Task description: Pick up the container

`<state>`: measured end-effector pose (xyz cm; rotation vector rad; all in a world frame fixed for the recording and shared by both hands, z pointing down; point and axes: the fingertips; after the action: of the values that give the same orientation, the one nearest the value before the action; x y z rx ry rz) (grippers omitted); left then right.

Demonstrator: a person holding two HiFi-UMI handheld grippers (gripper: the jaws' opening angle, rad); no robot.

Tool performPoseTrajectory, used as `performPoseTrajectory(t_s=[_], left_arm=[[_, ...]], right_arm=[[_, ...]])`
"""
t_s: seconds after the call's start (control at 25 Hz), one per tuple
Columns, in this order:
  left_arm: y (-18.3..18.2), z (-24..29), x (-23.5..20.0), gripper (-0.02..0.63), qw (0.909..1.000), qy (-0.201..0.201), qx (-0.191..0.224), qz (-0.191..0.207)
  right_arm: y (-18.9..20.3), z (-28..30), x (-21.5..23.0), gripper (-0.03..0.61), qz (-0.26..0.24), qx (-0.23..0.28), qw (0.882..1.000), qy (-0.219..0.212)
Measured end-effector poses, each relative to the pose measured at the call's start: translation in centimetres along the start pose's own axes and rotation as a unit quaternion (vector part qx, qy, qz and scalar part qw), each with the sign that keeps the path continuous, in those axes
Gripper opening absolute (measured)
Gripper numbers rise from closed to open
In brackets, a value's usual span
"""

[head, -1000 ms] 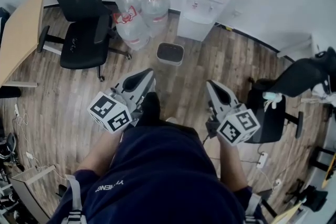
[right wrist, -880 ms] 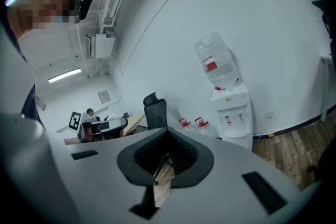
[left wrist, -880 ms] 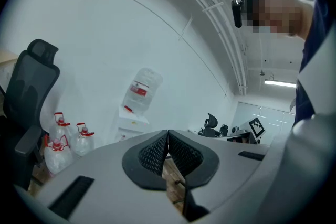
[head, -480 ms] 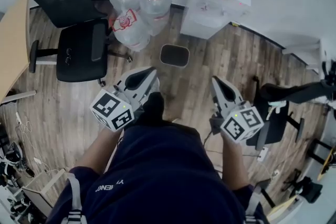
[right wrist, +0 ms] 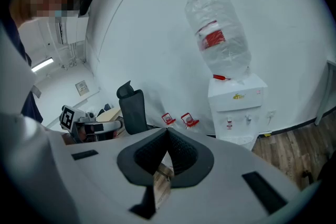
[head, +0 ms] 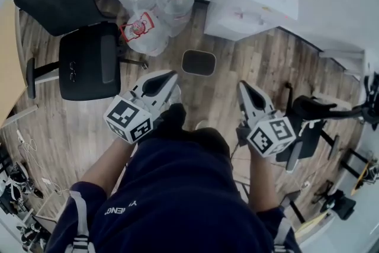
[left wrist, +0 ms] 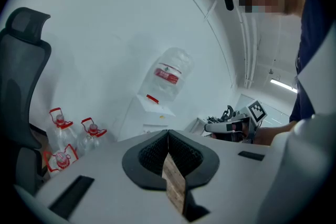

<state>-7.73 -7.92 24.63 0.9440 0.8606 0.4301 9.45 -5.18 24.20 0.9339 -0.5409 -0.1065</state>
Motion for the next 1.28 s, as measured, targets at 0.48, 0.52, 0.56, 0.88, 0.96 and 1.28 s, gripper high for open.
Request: performPoseTrajectory(t_s=[0.48, 0.52, 0.56, 0.88, 0.96, 1.28], left_arm=[[5.9, 6.3, -6.2, 0.026, 0.9969, -0.049, -0.051, -0.034], [6.8, 7.0, -7.0, 0.026, 0.9962, -0.057, -0.056, -0.035], [7.8, 7.6, -7.7, 0.026, 0.9951, -0.067, -0.061, -0.039], [17.0, 11.7, -11.8, 0.026, 0.9818, -0.133, -0.106, -0.084], [20.1, 12.8, -13.0, 0.026, 0.9763, -0.147, -0.121, -0.102], [33.4, 17.2, -19.2, 0.028, 0.9646, -0.157, -0.166, -0.132]], right_arm=[[2.9, 8.7, 8.2, 0.015, -0.016, -0.082, 0.997, -0.003], [3.6, 9.8, 9.0, 0.015, -0.018, -0.091, 0.996, -0.005], [4.4, 10.8, 9.8, 0.015, -0.019, -0.101, 0.995, -0.009], [12.2, 16.9, 15.8, 0.015, -0.068, -0.19, 0.979, -0.038], [14.6, 18.8, 17.6, 0.015, -0.082, -0.211, 0.973, -0.038], [27.5, 26.2, 26.2, 0.015, -0.105, -0.302, 0.947, -0.024]])
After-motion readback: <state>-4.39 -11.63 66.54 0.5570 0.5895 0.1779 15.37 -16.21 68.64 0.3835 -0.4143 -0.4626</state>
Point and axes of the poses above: the fingertips, and each gripper's own axes: z forward along the fingers, x to its right, y out of its underside, and after that the axes turned 1 degree about x, right-handed
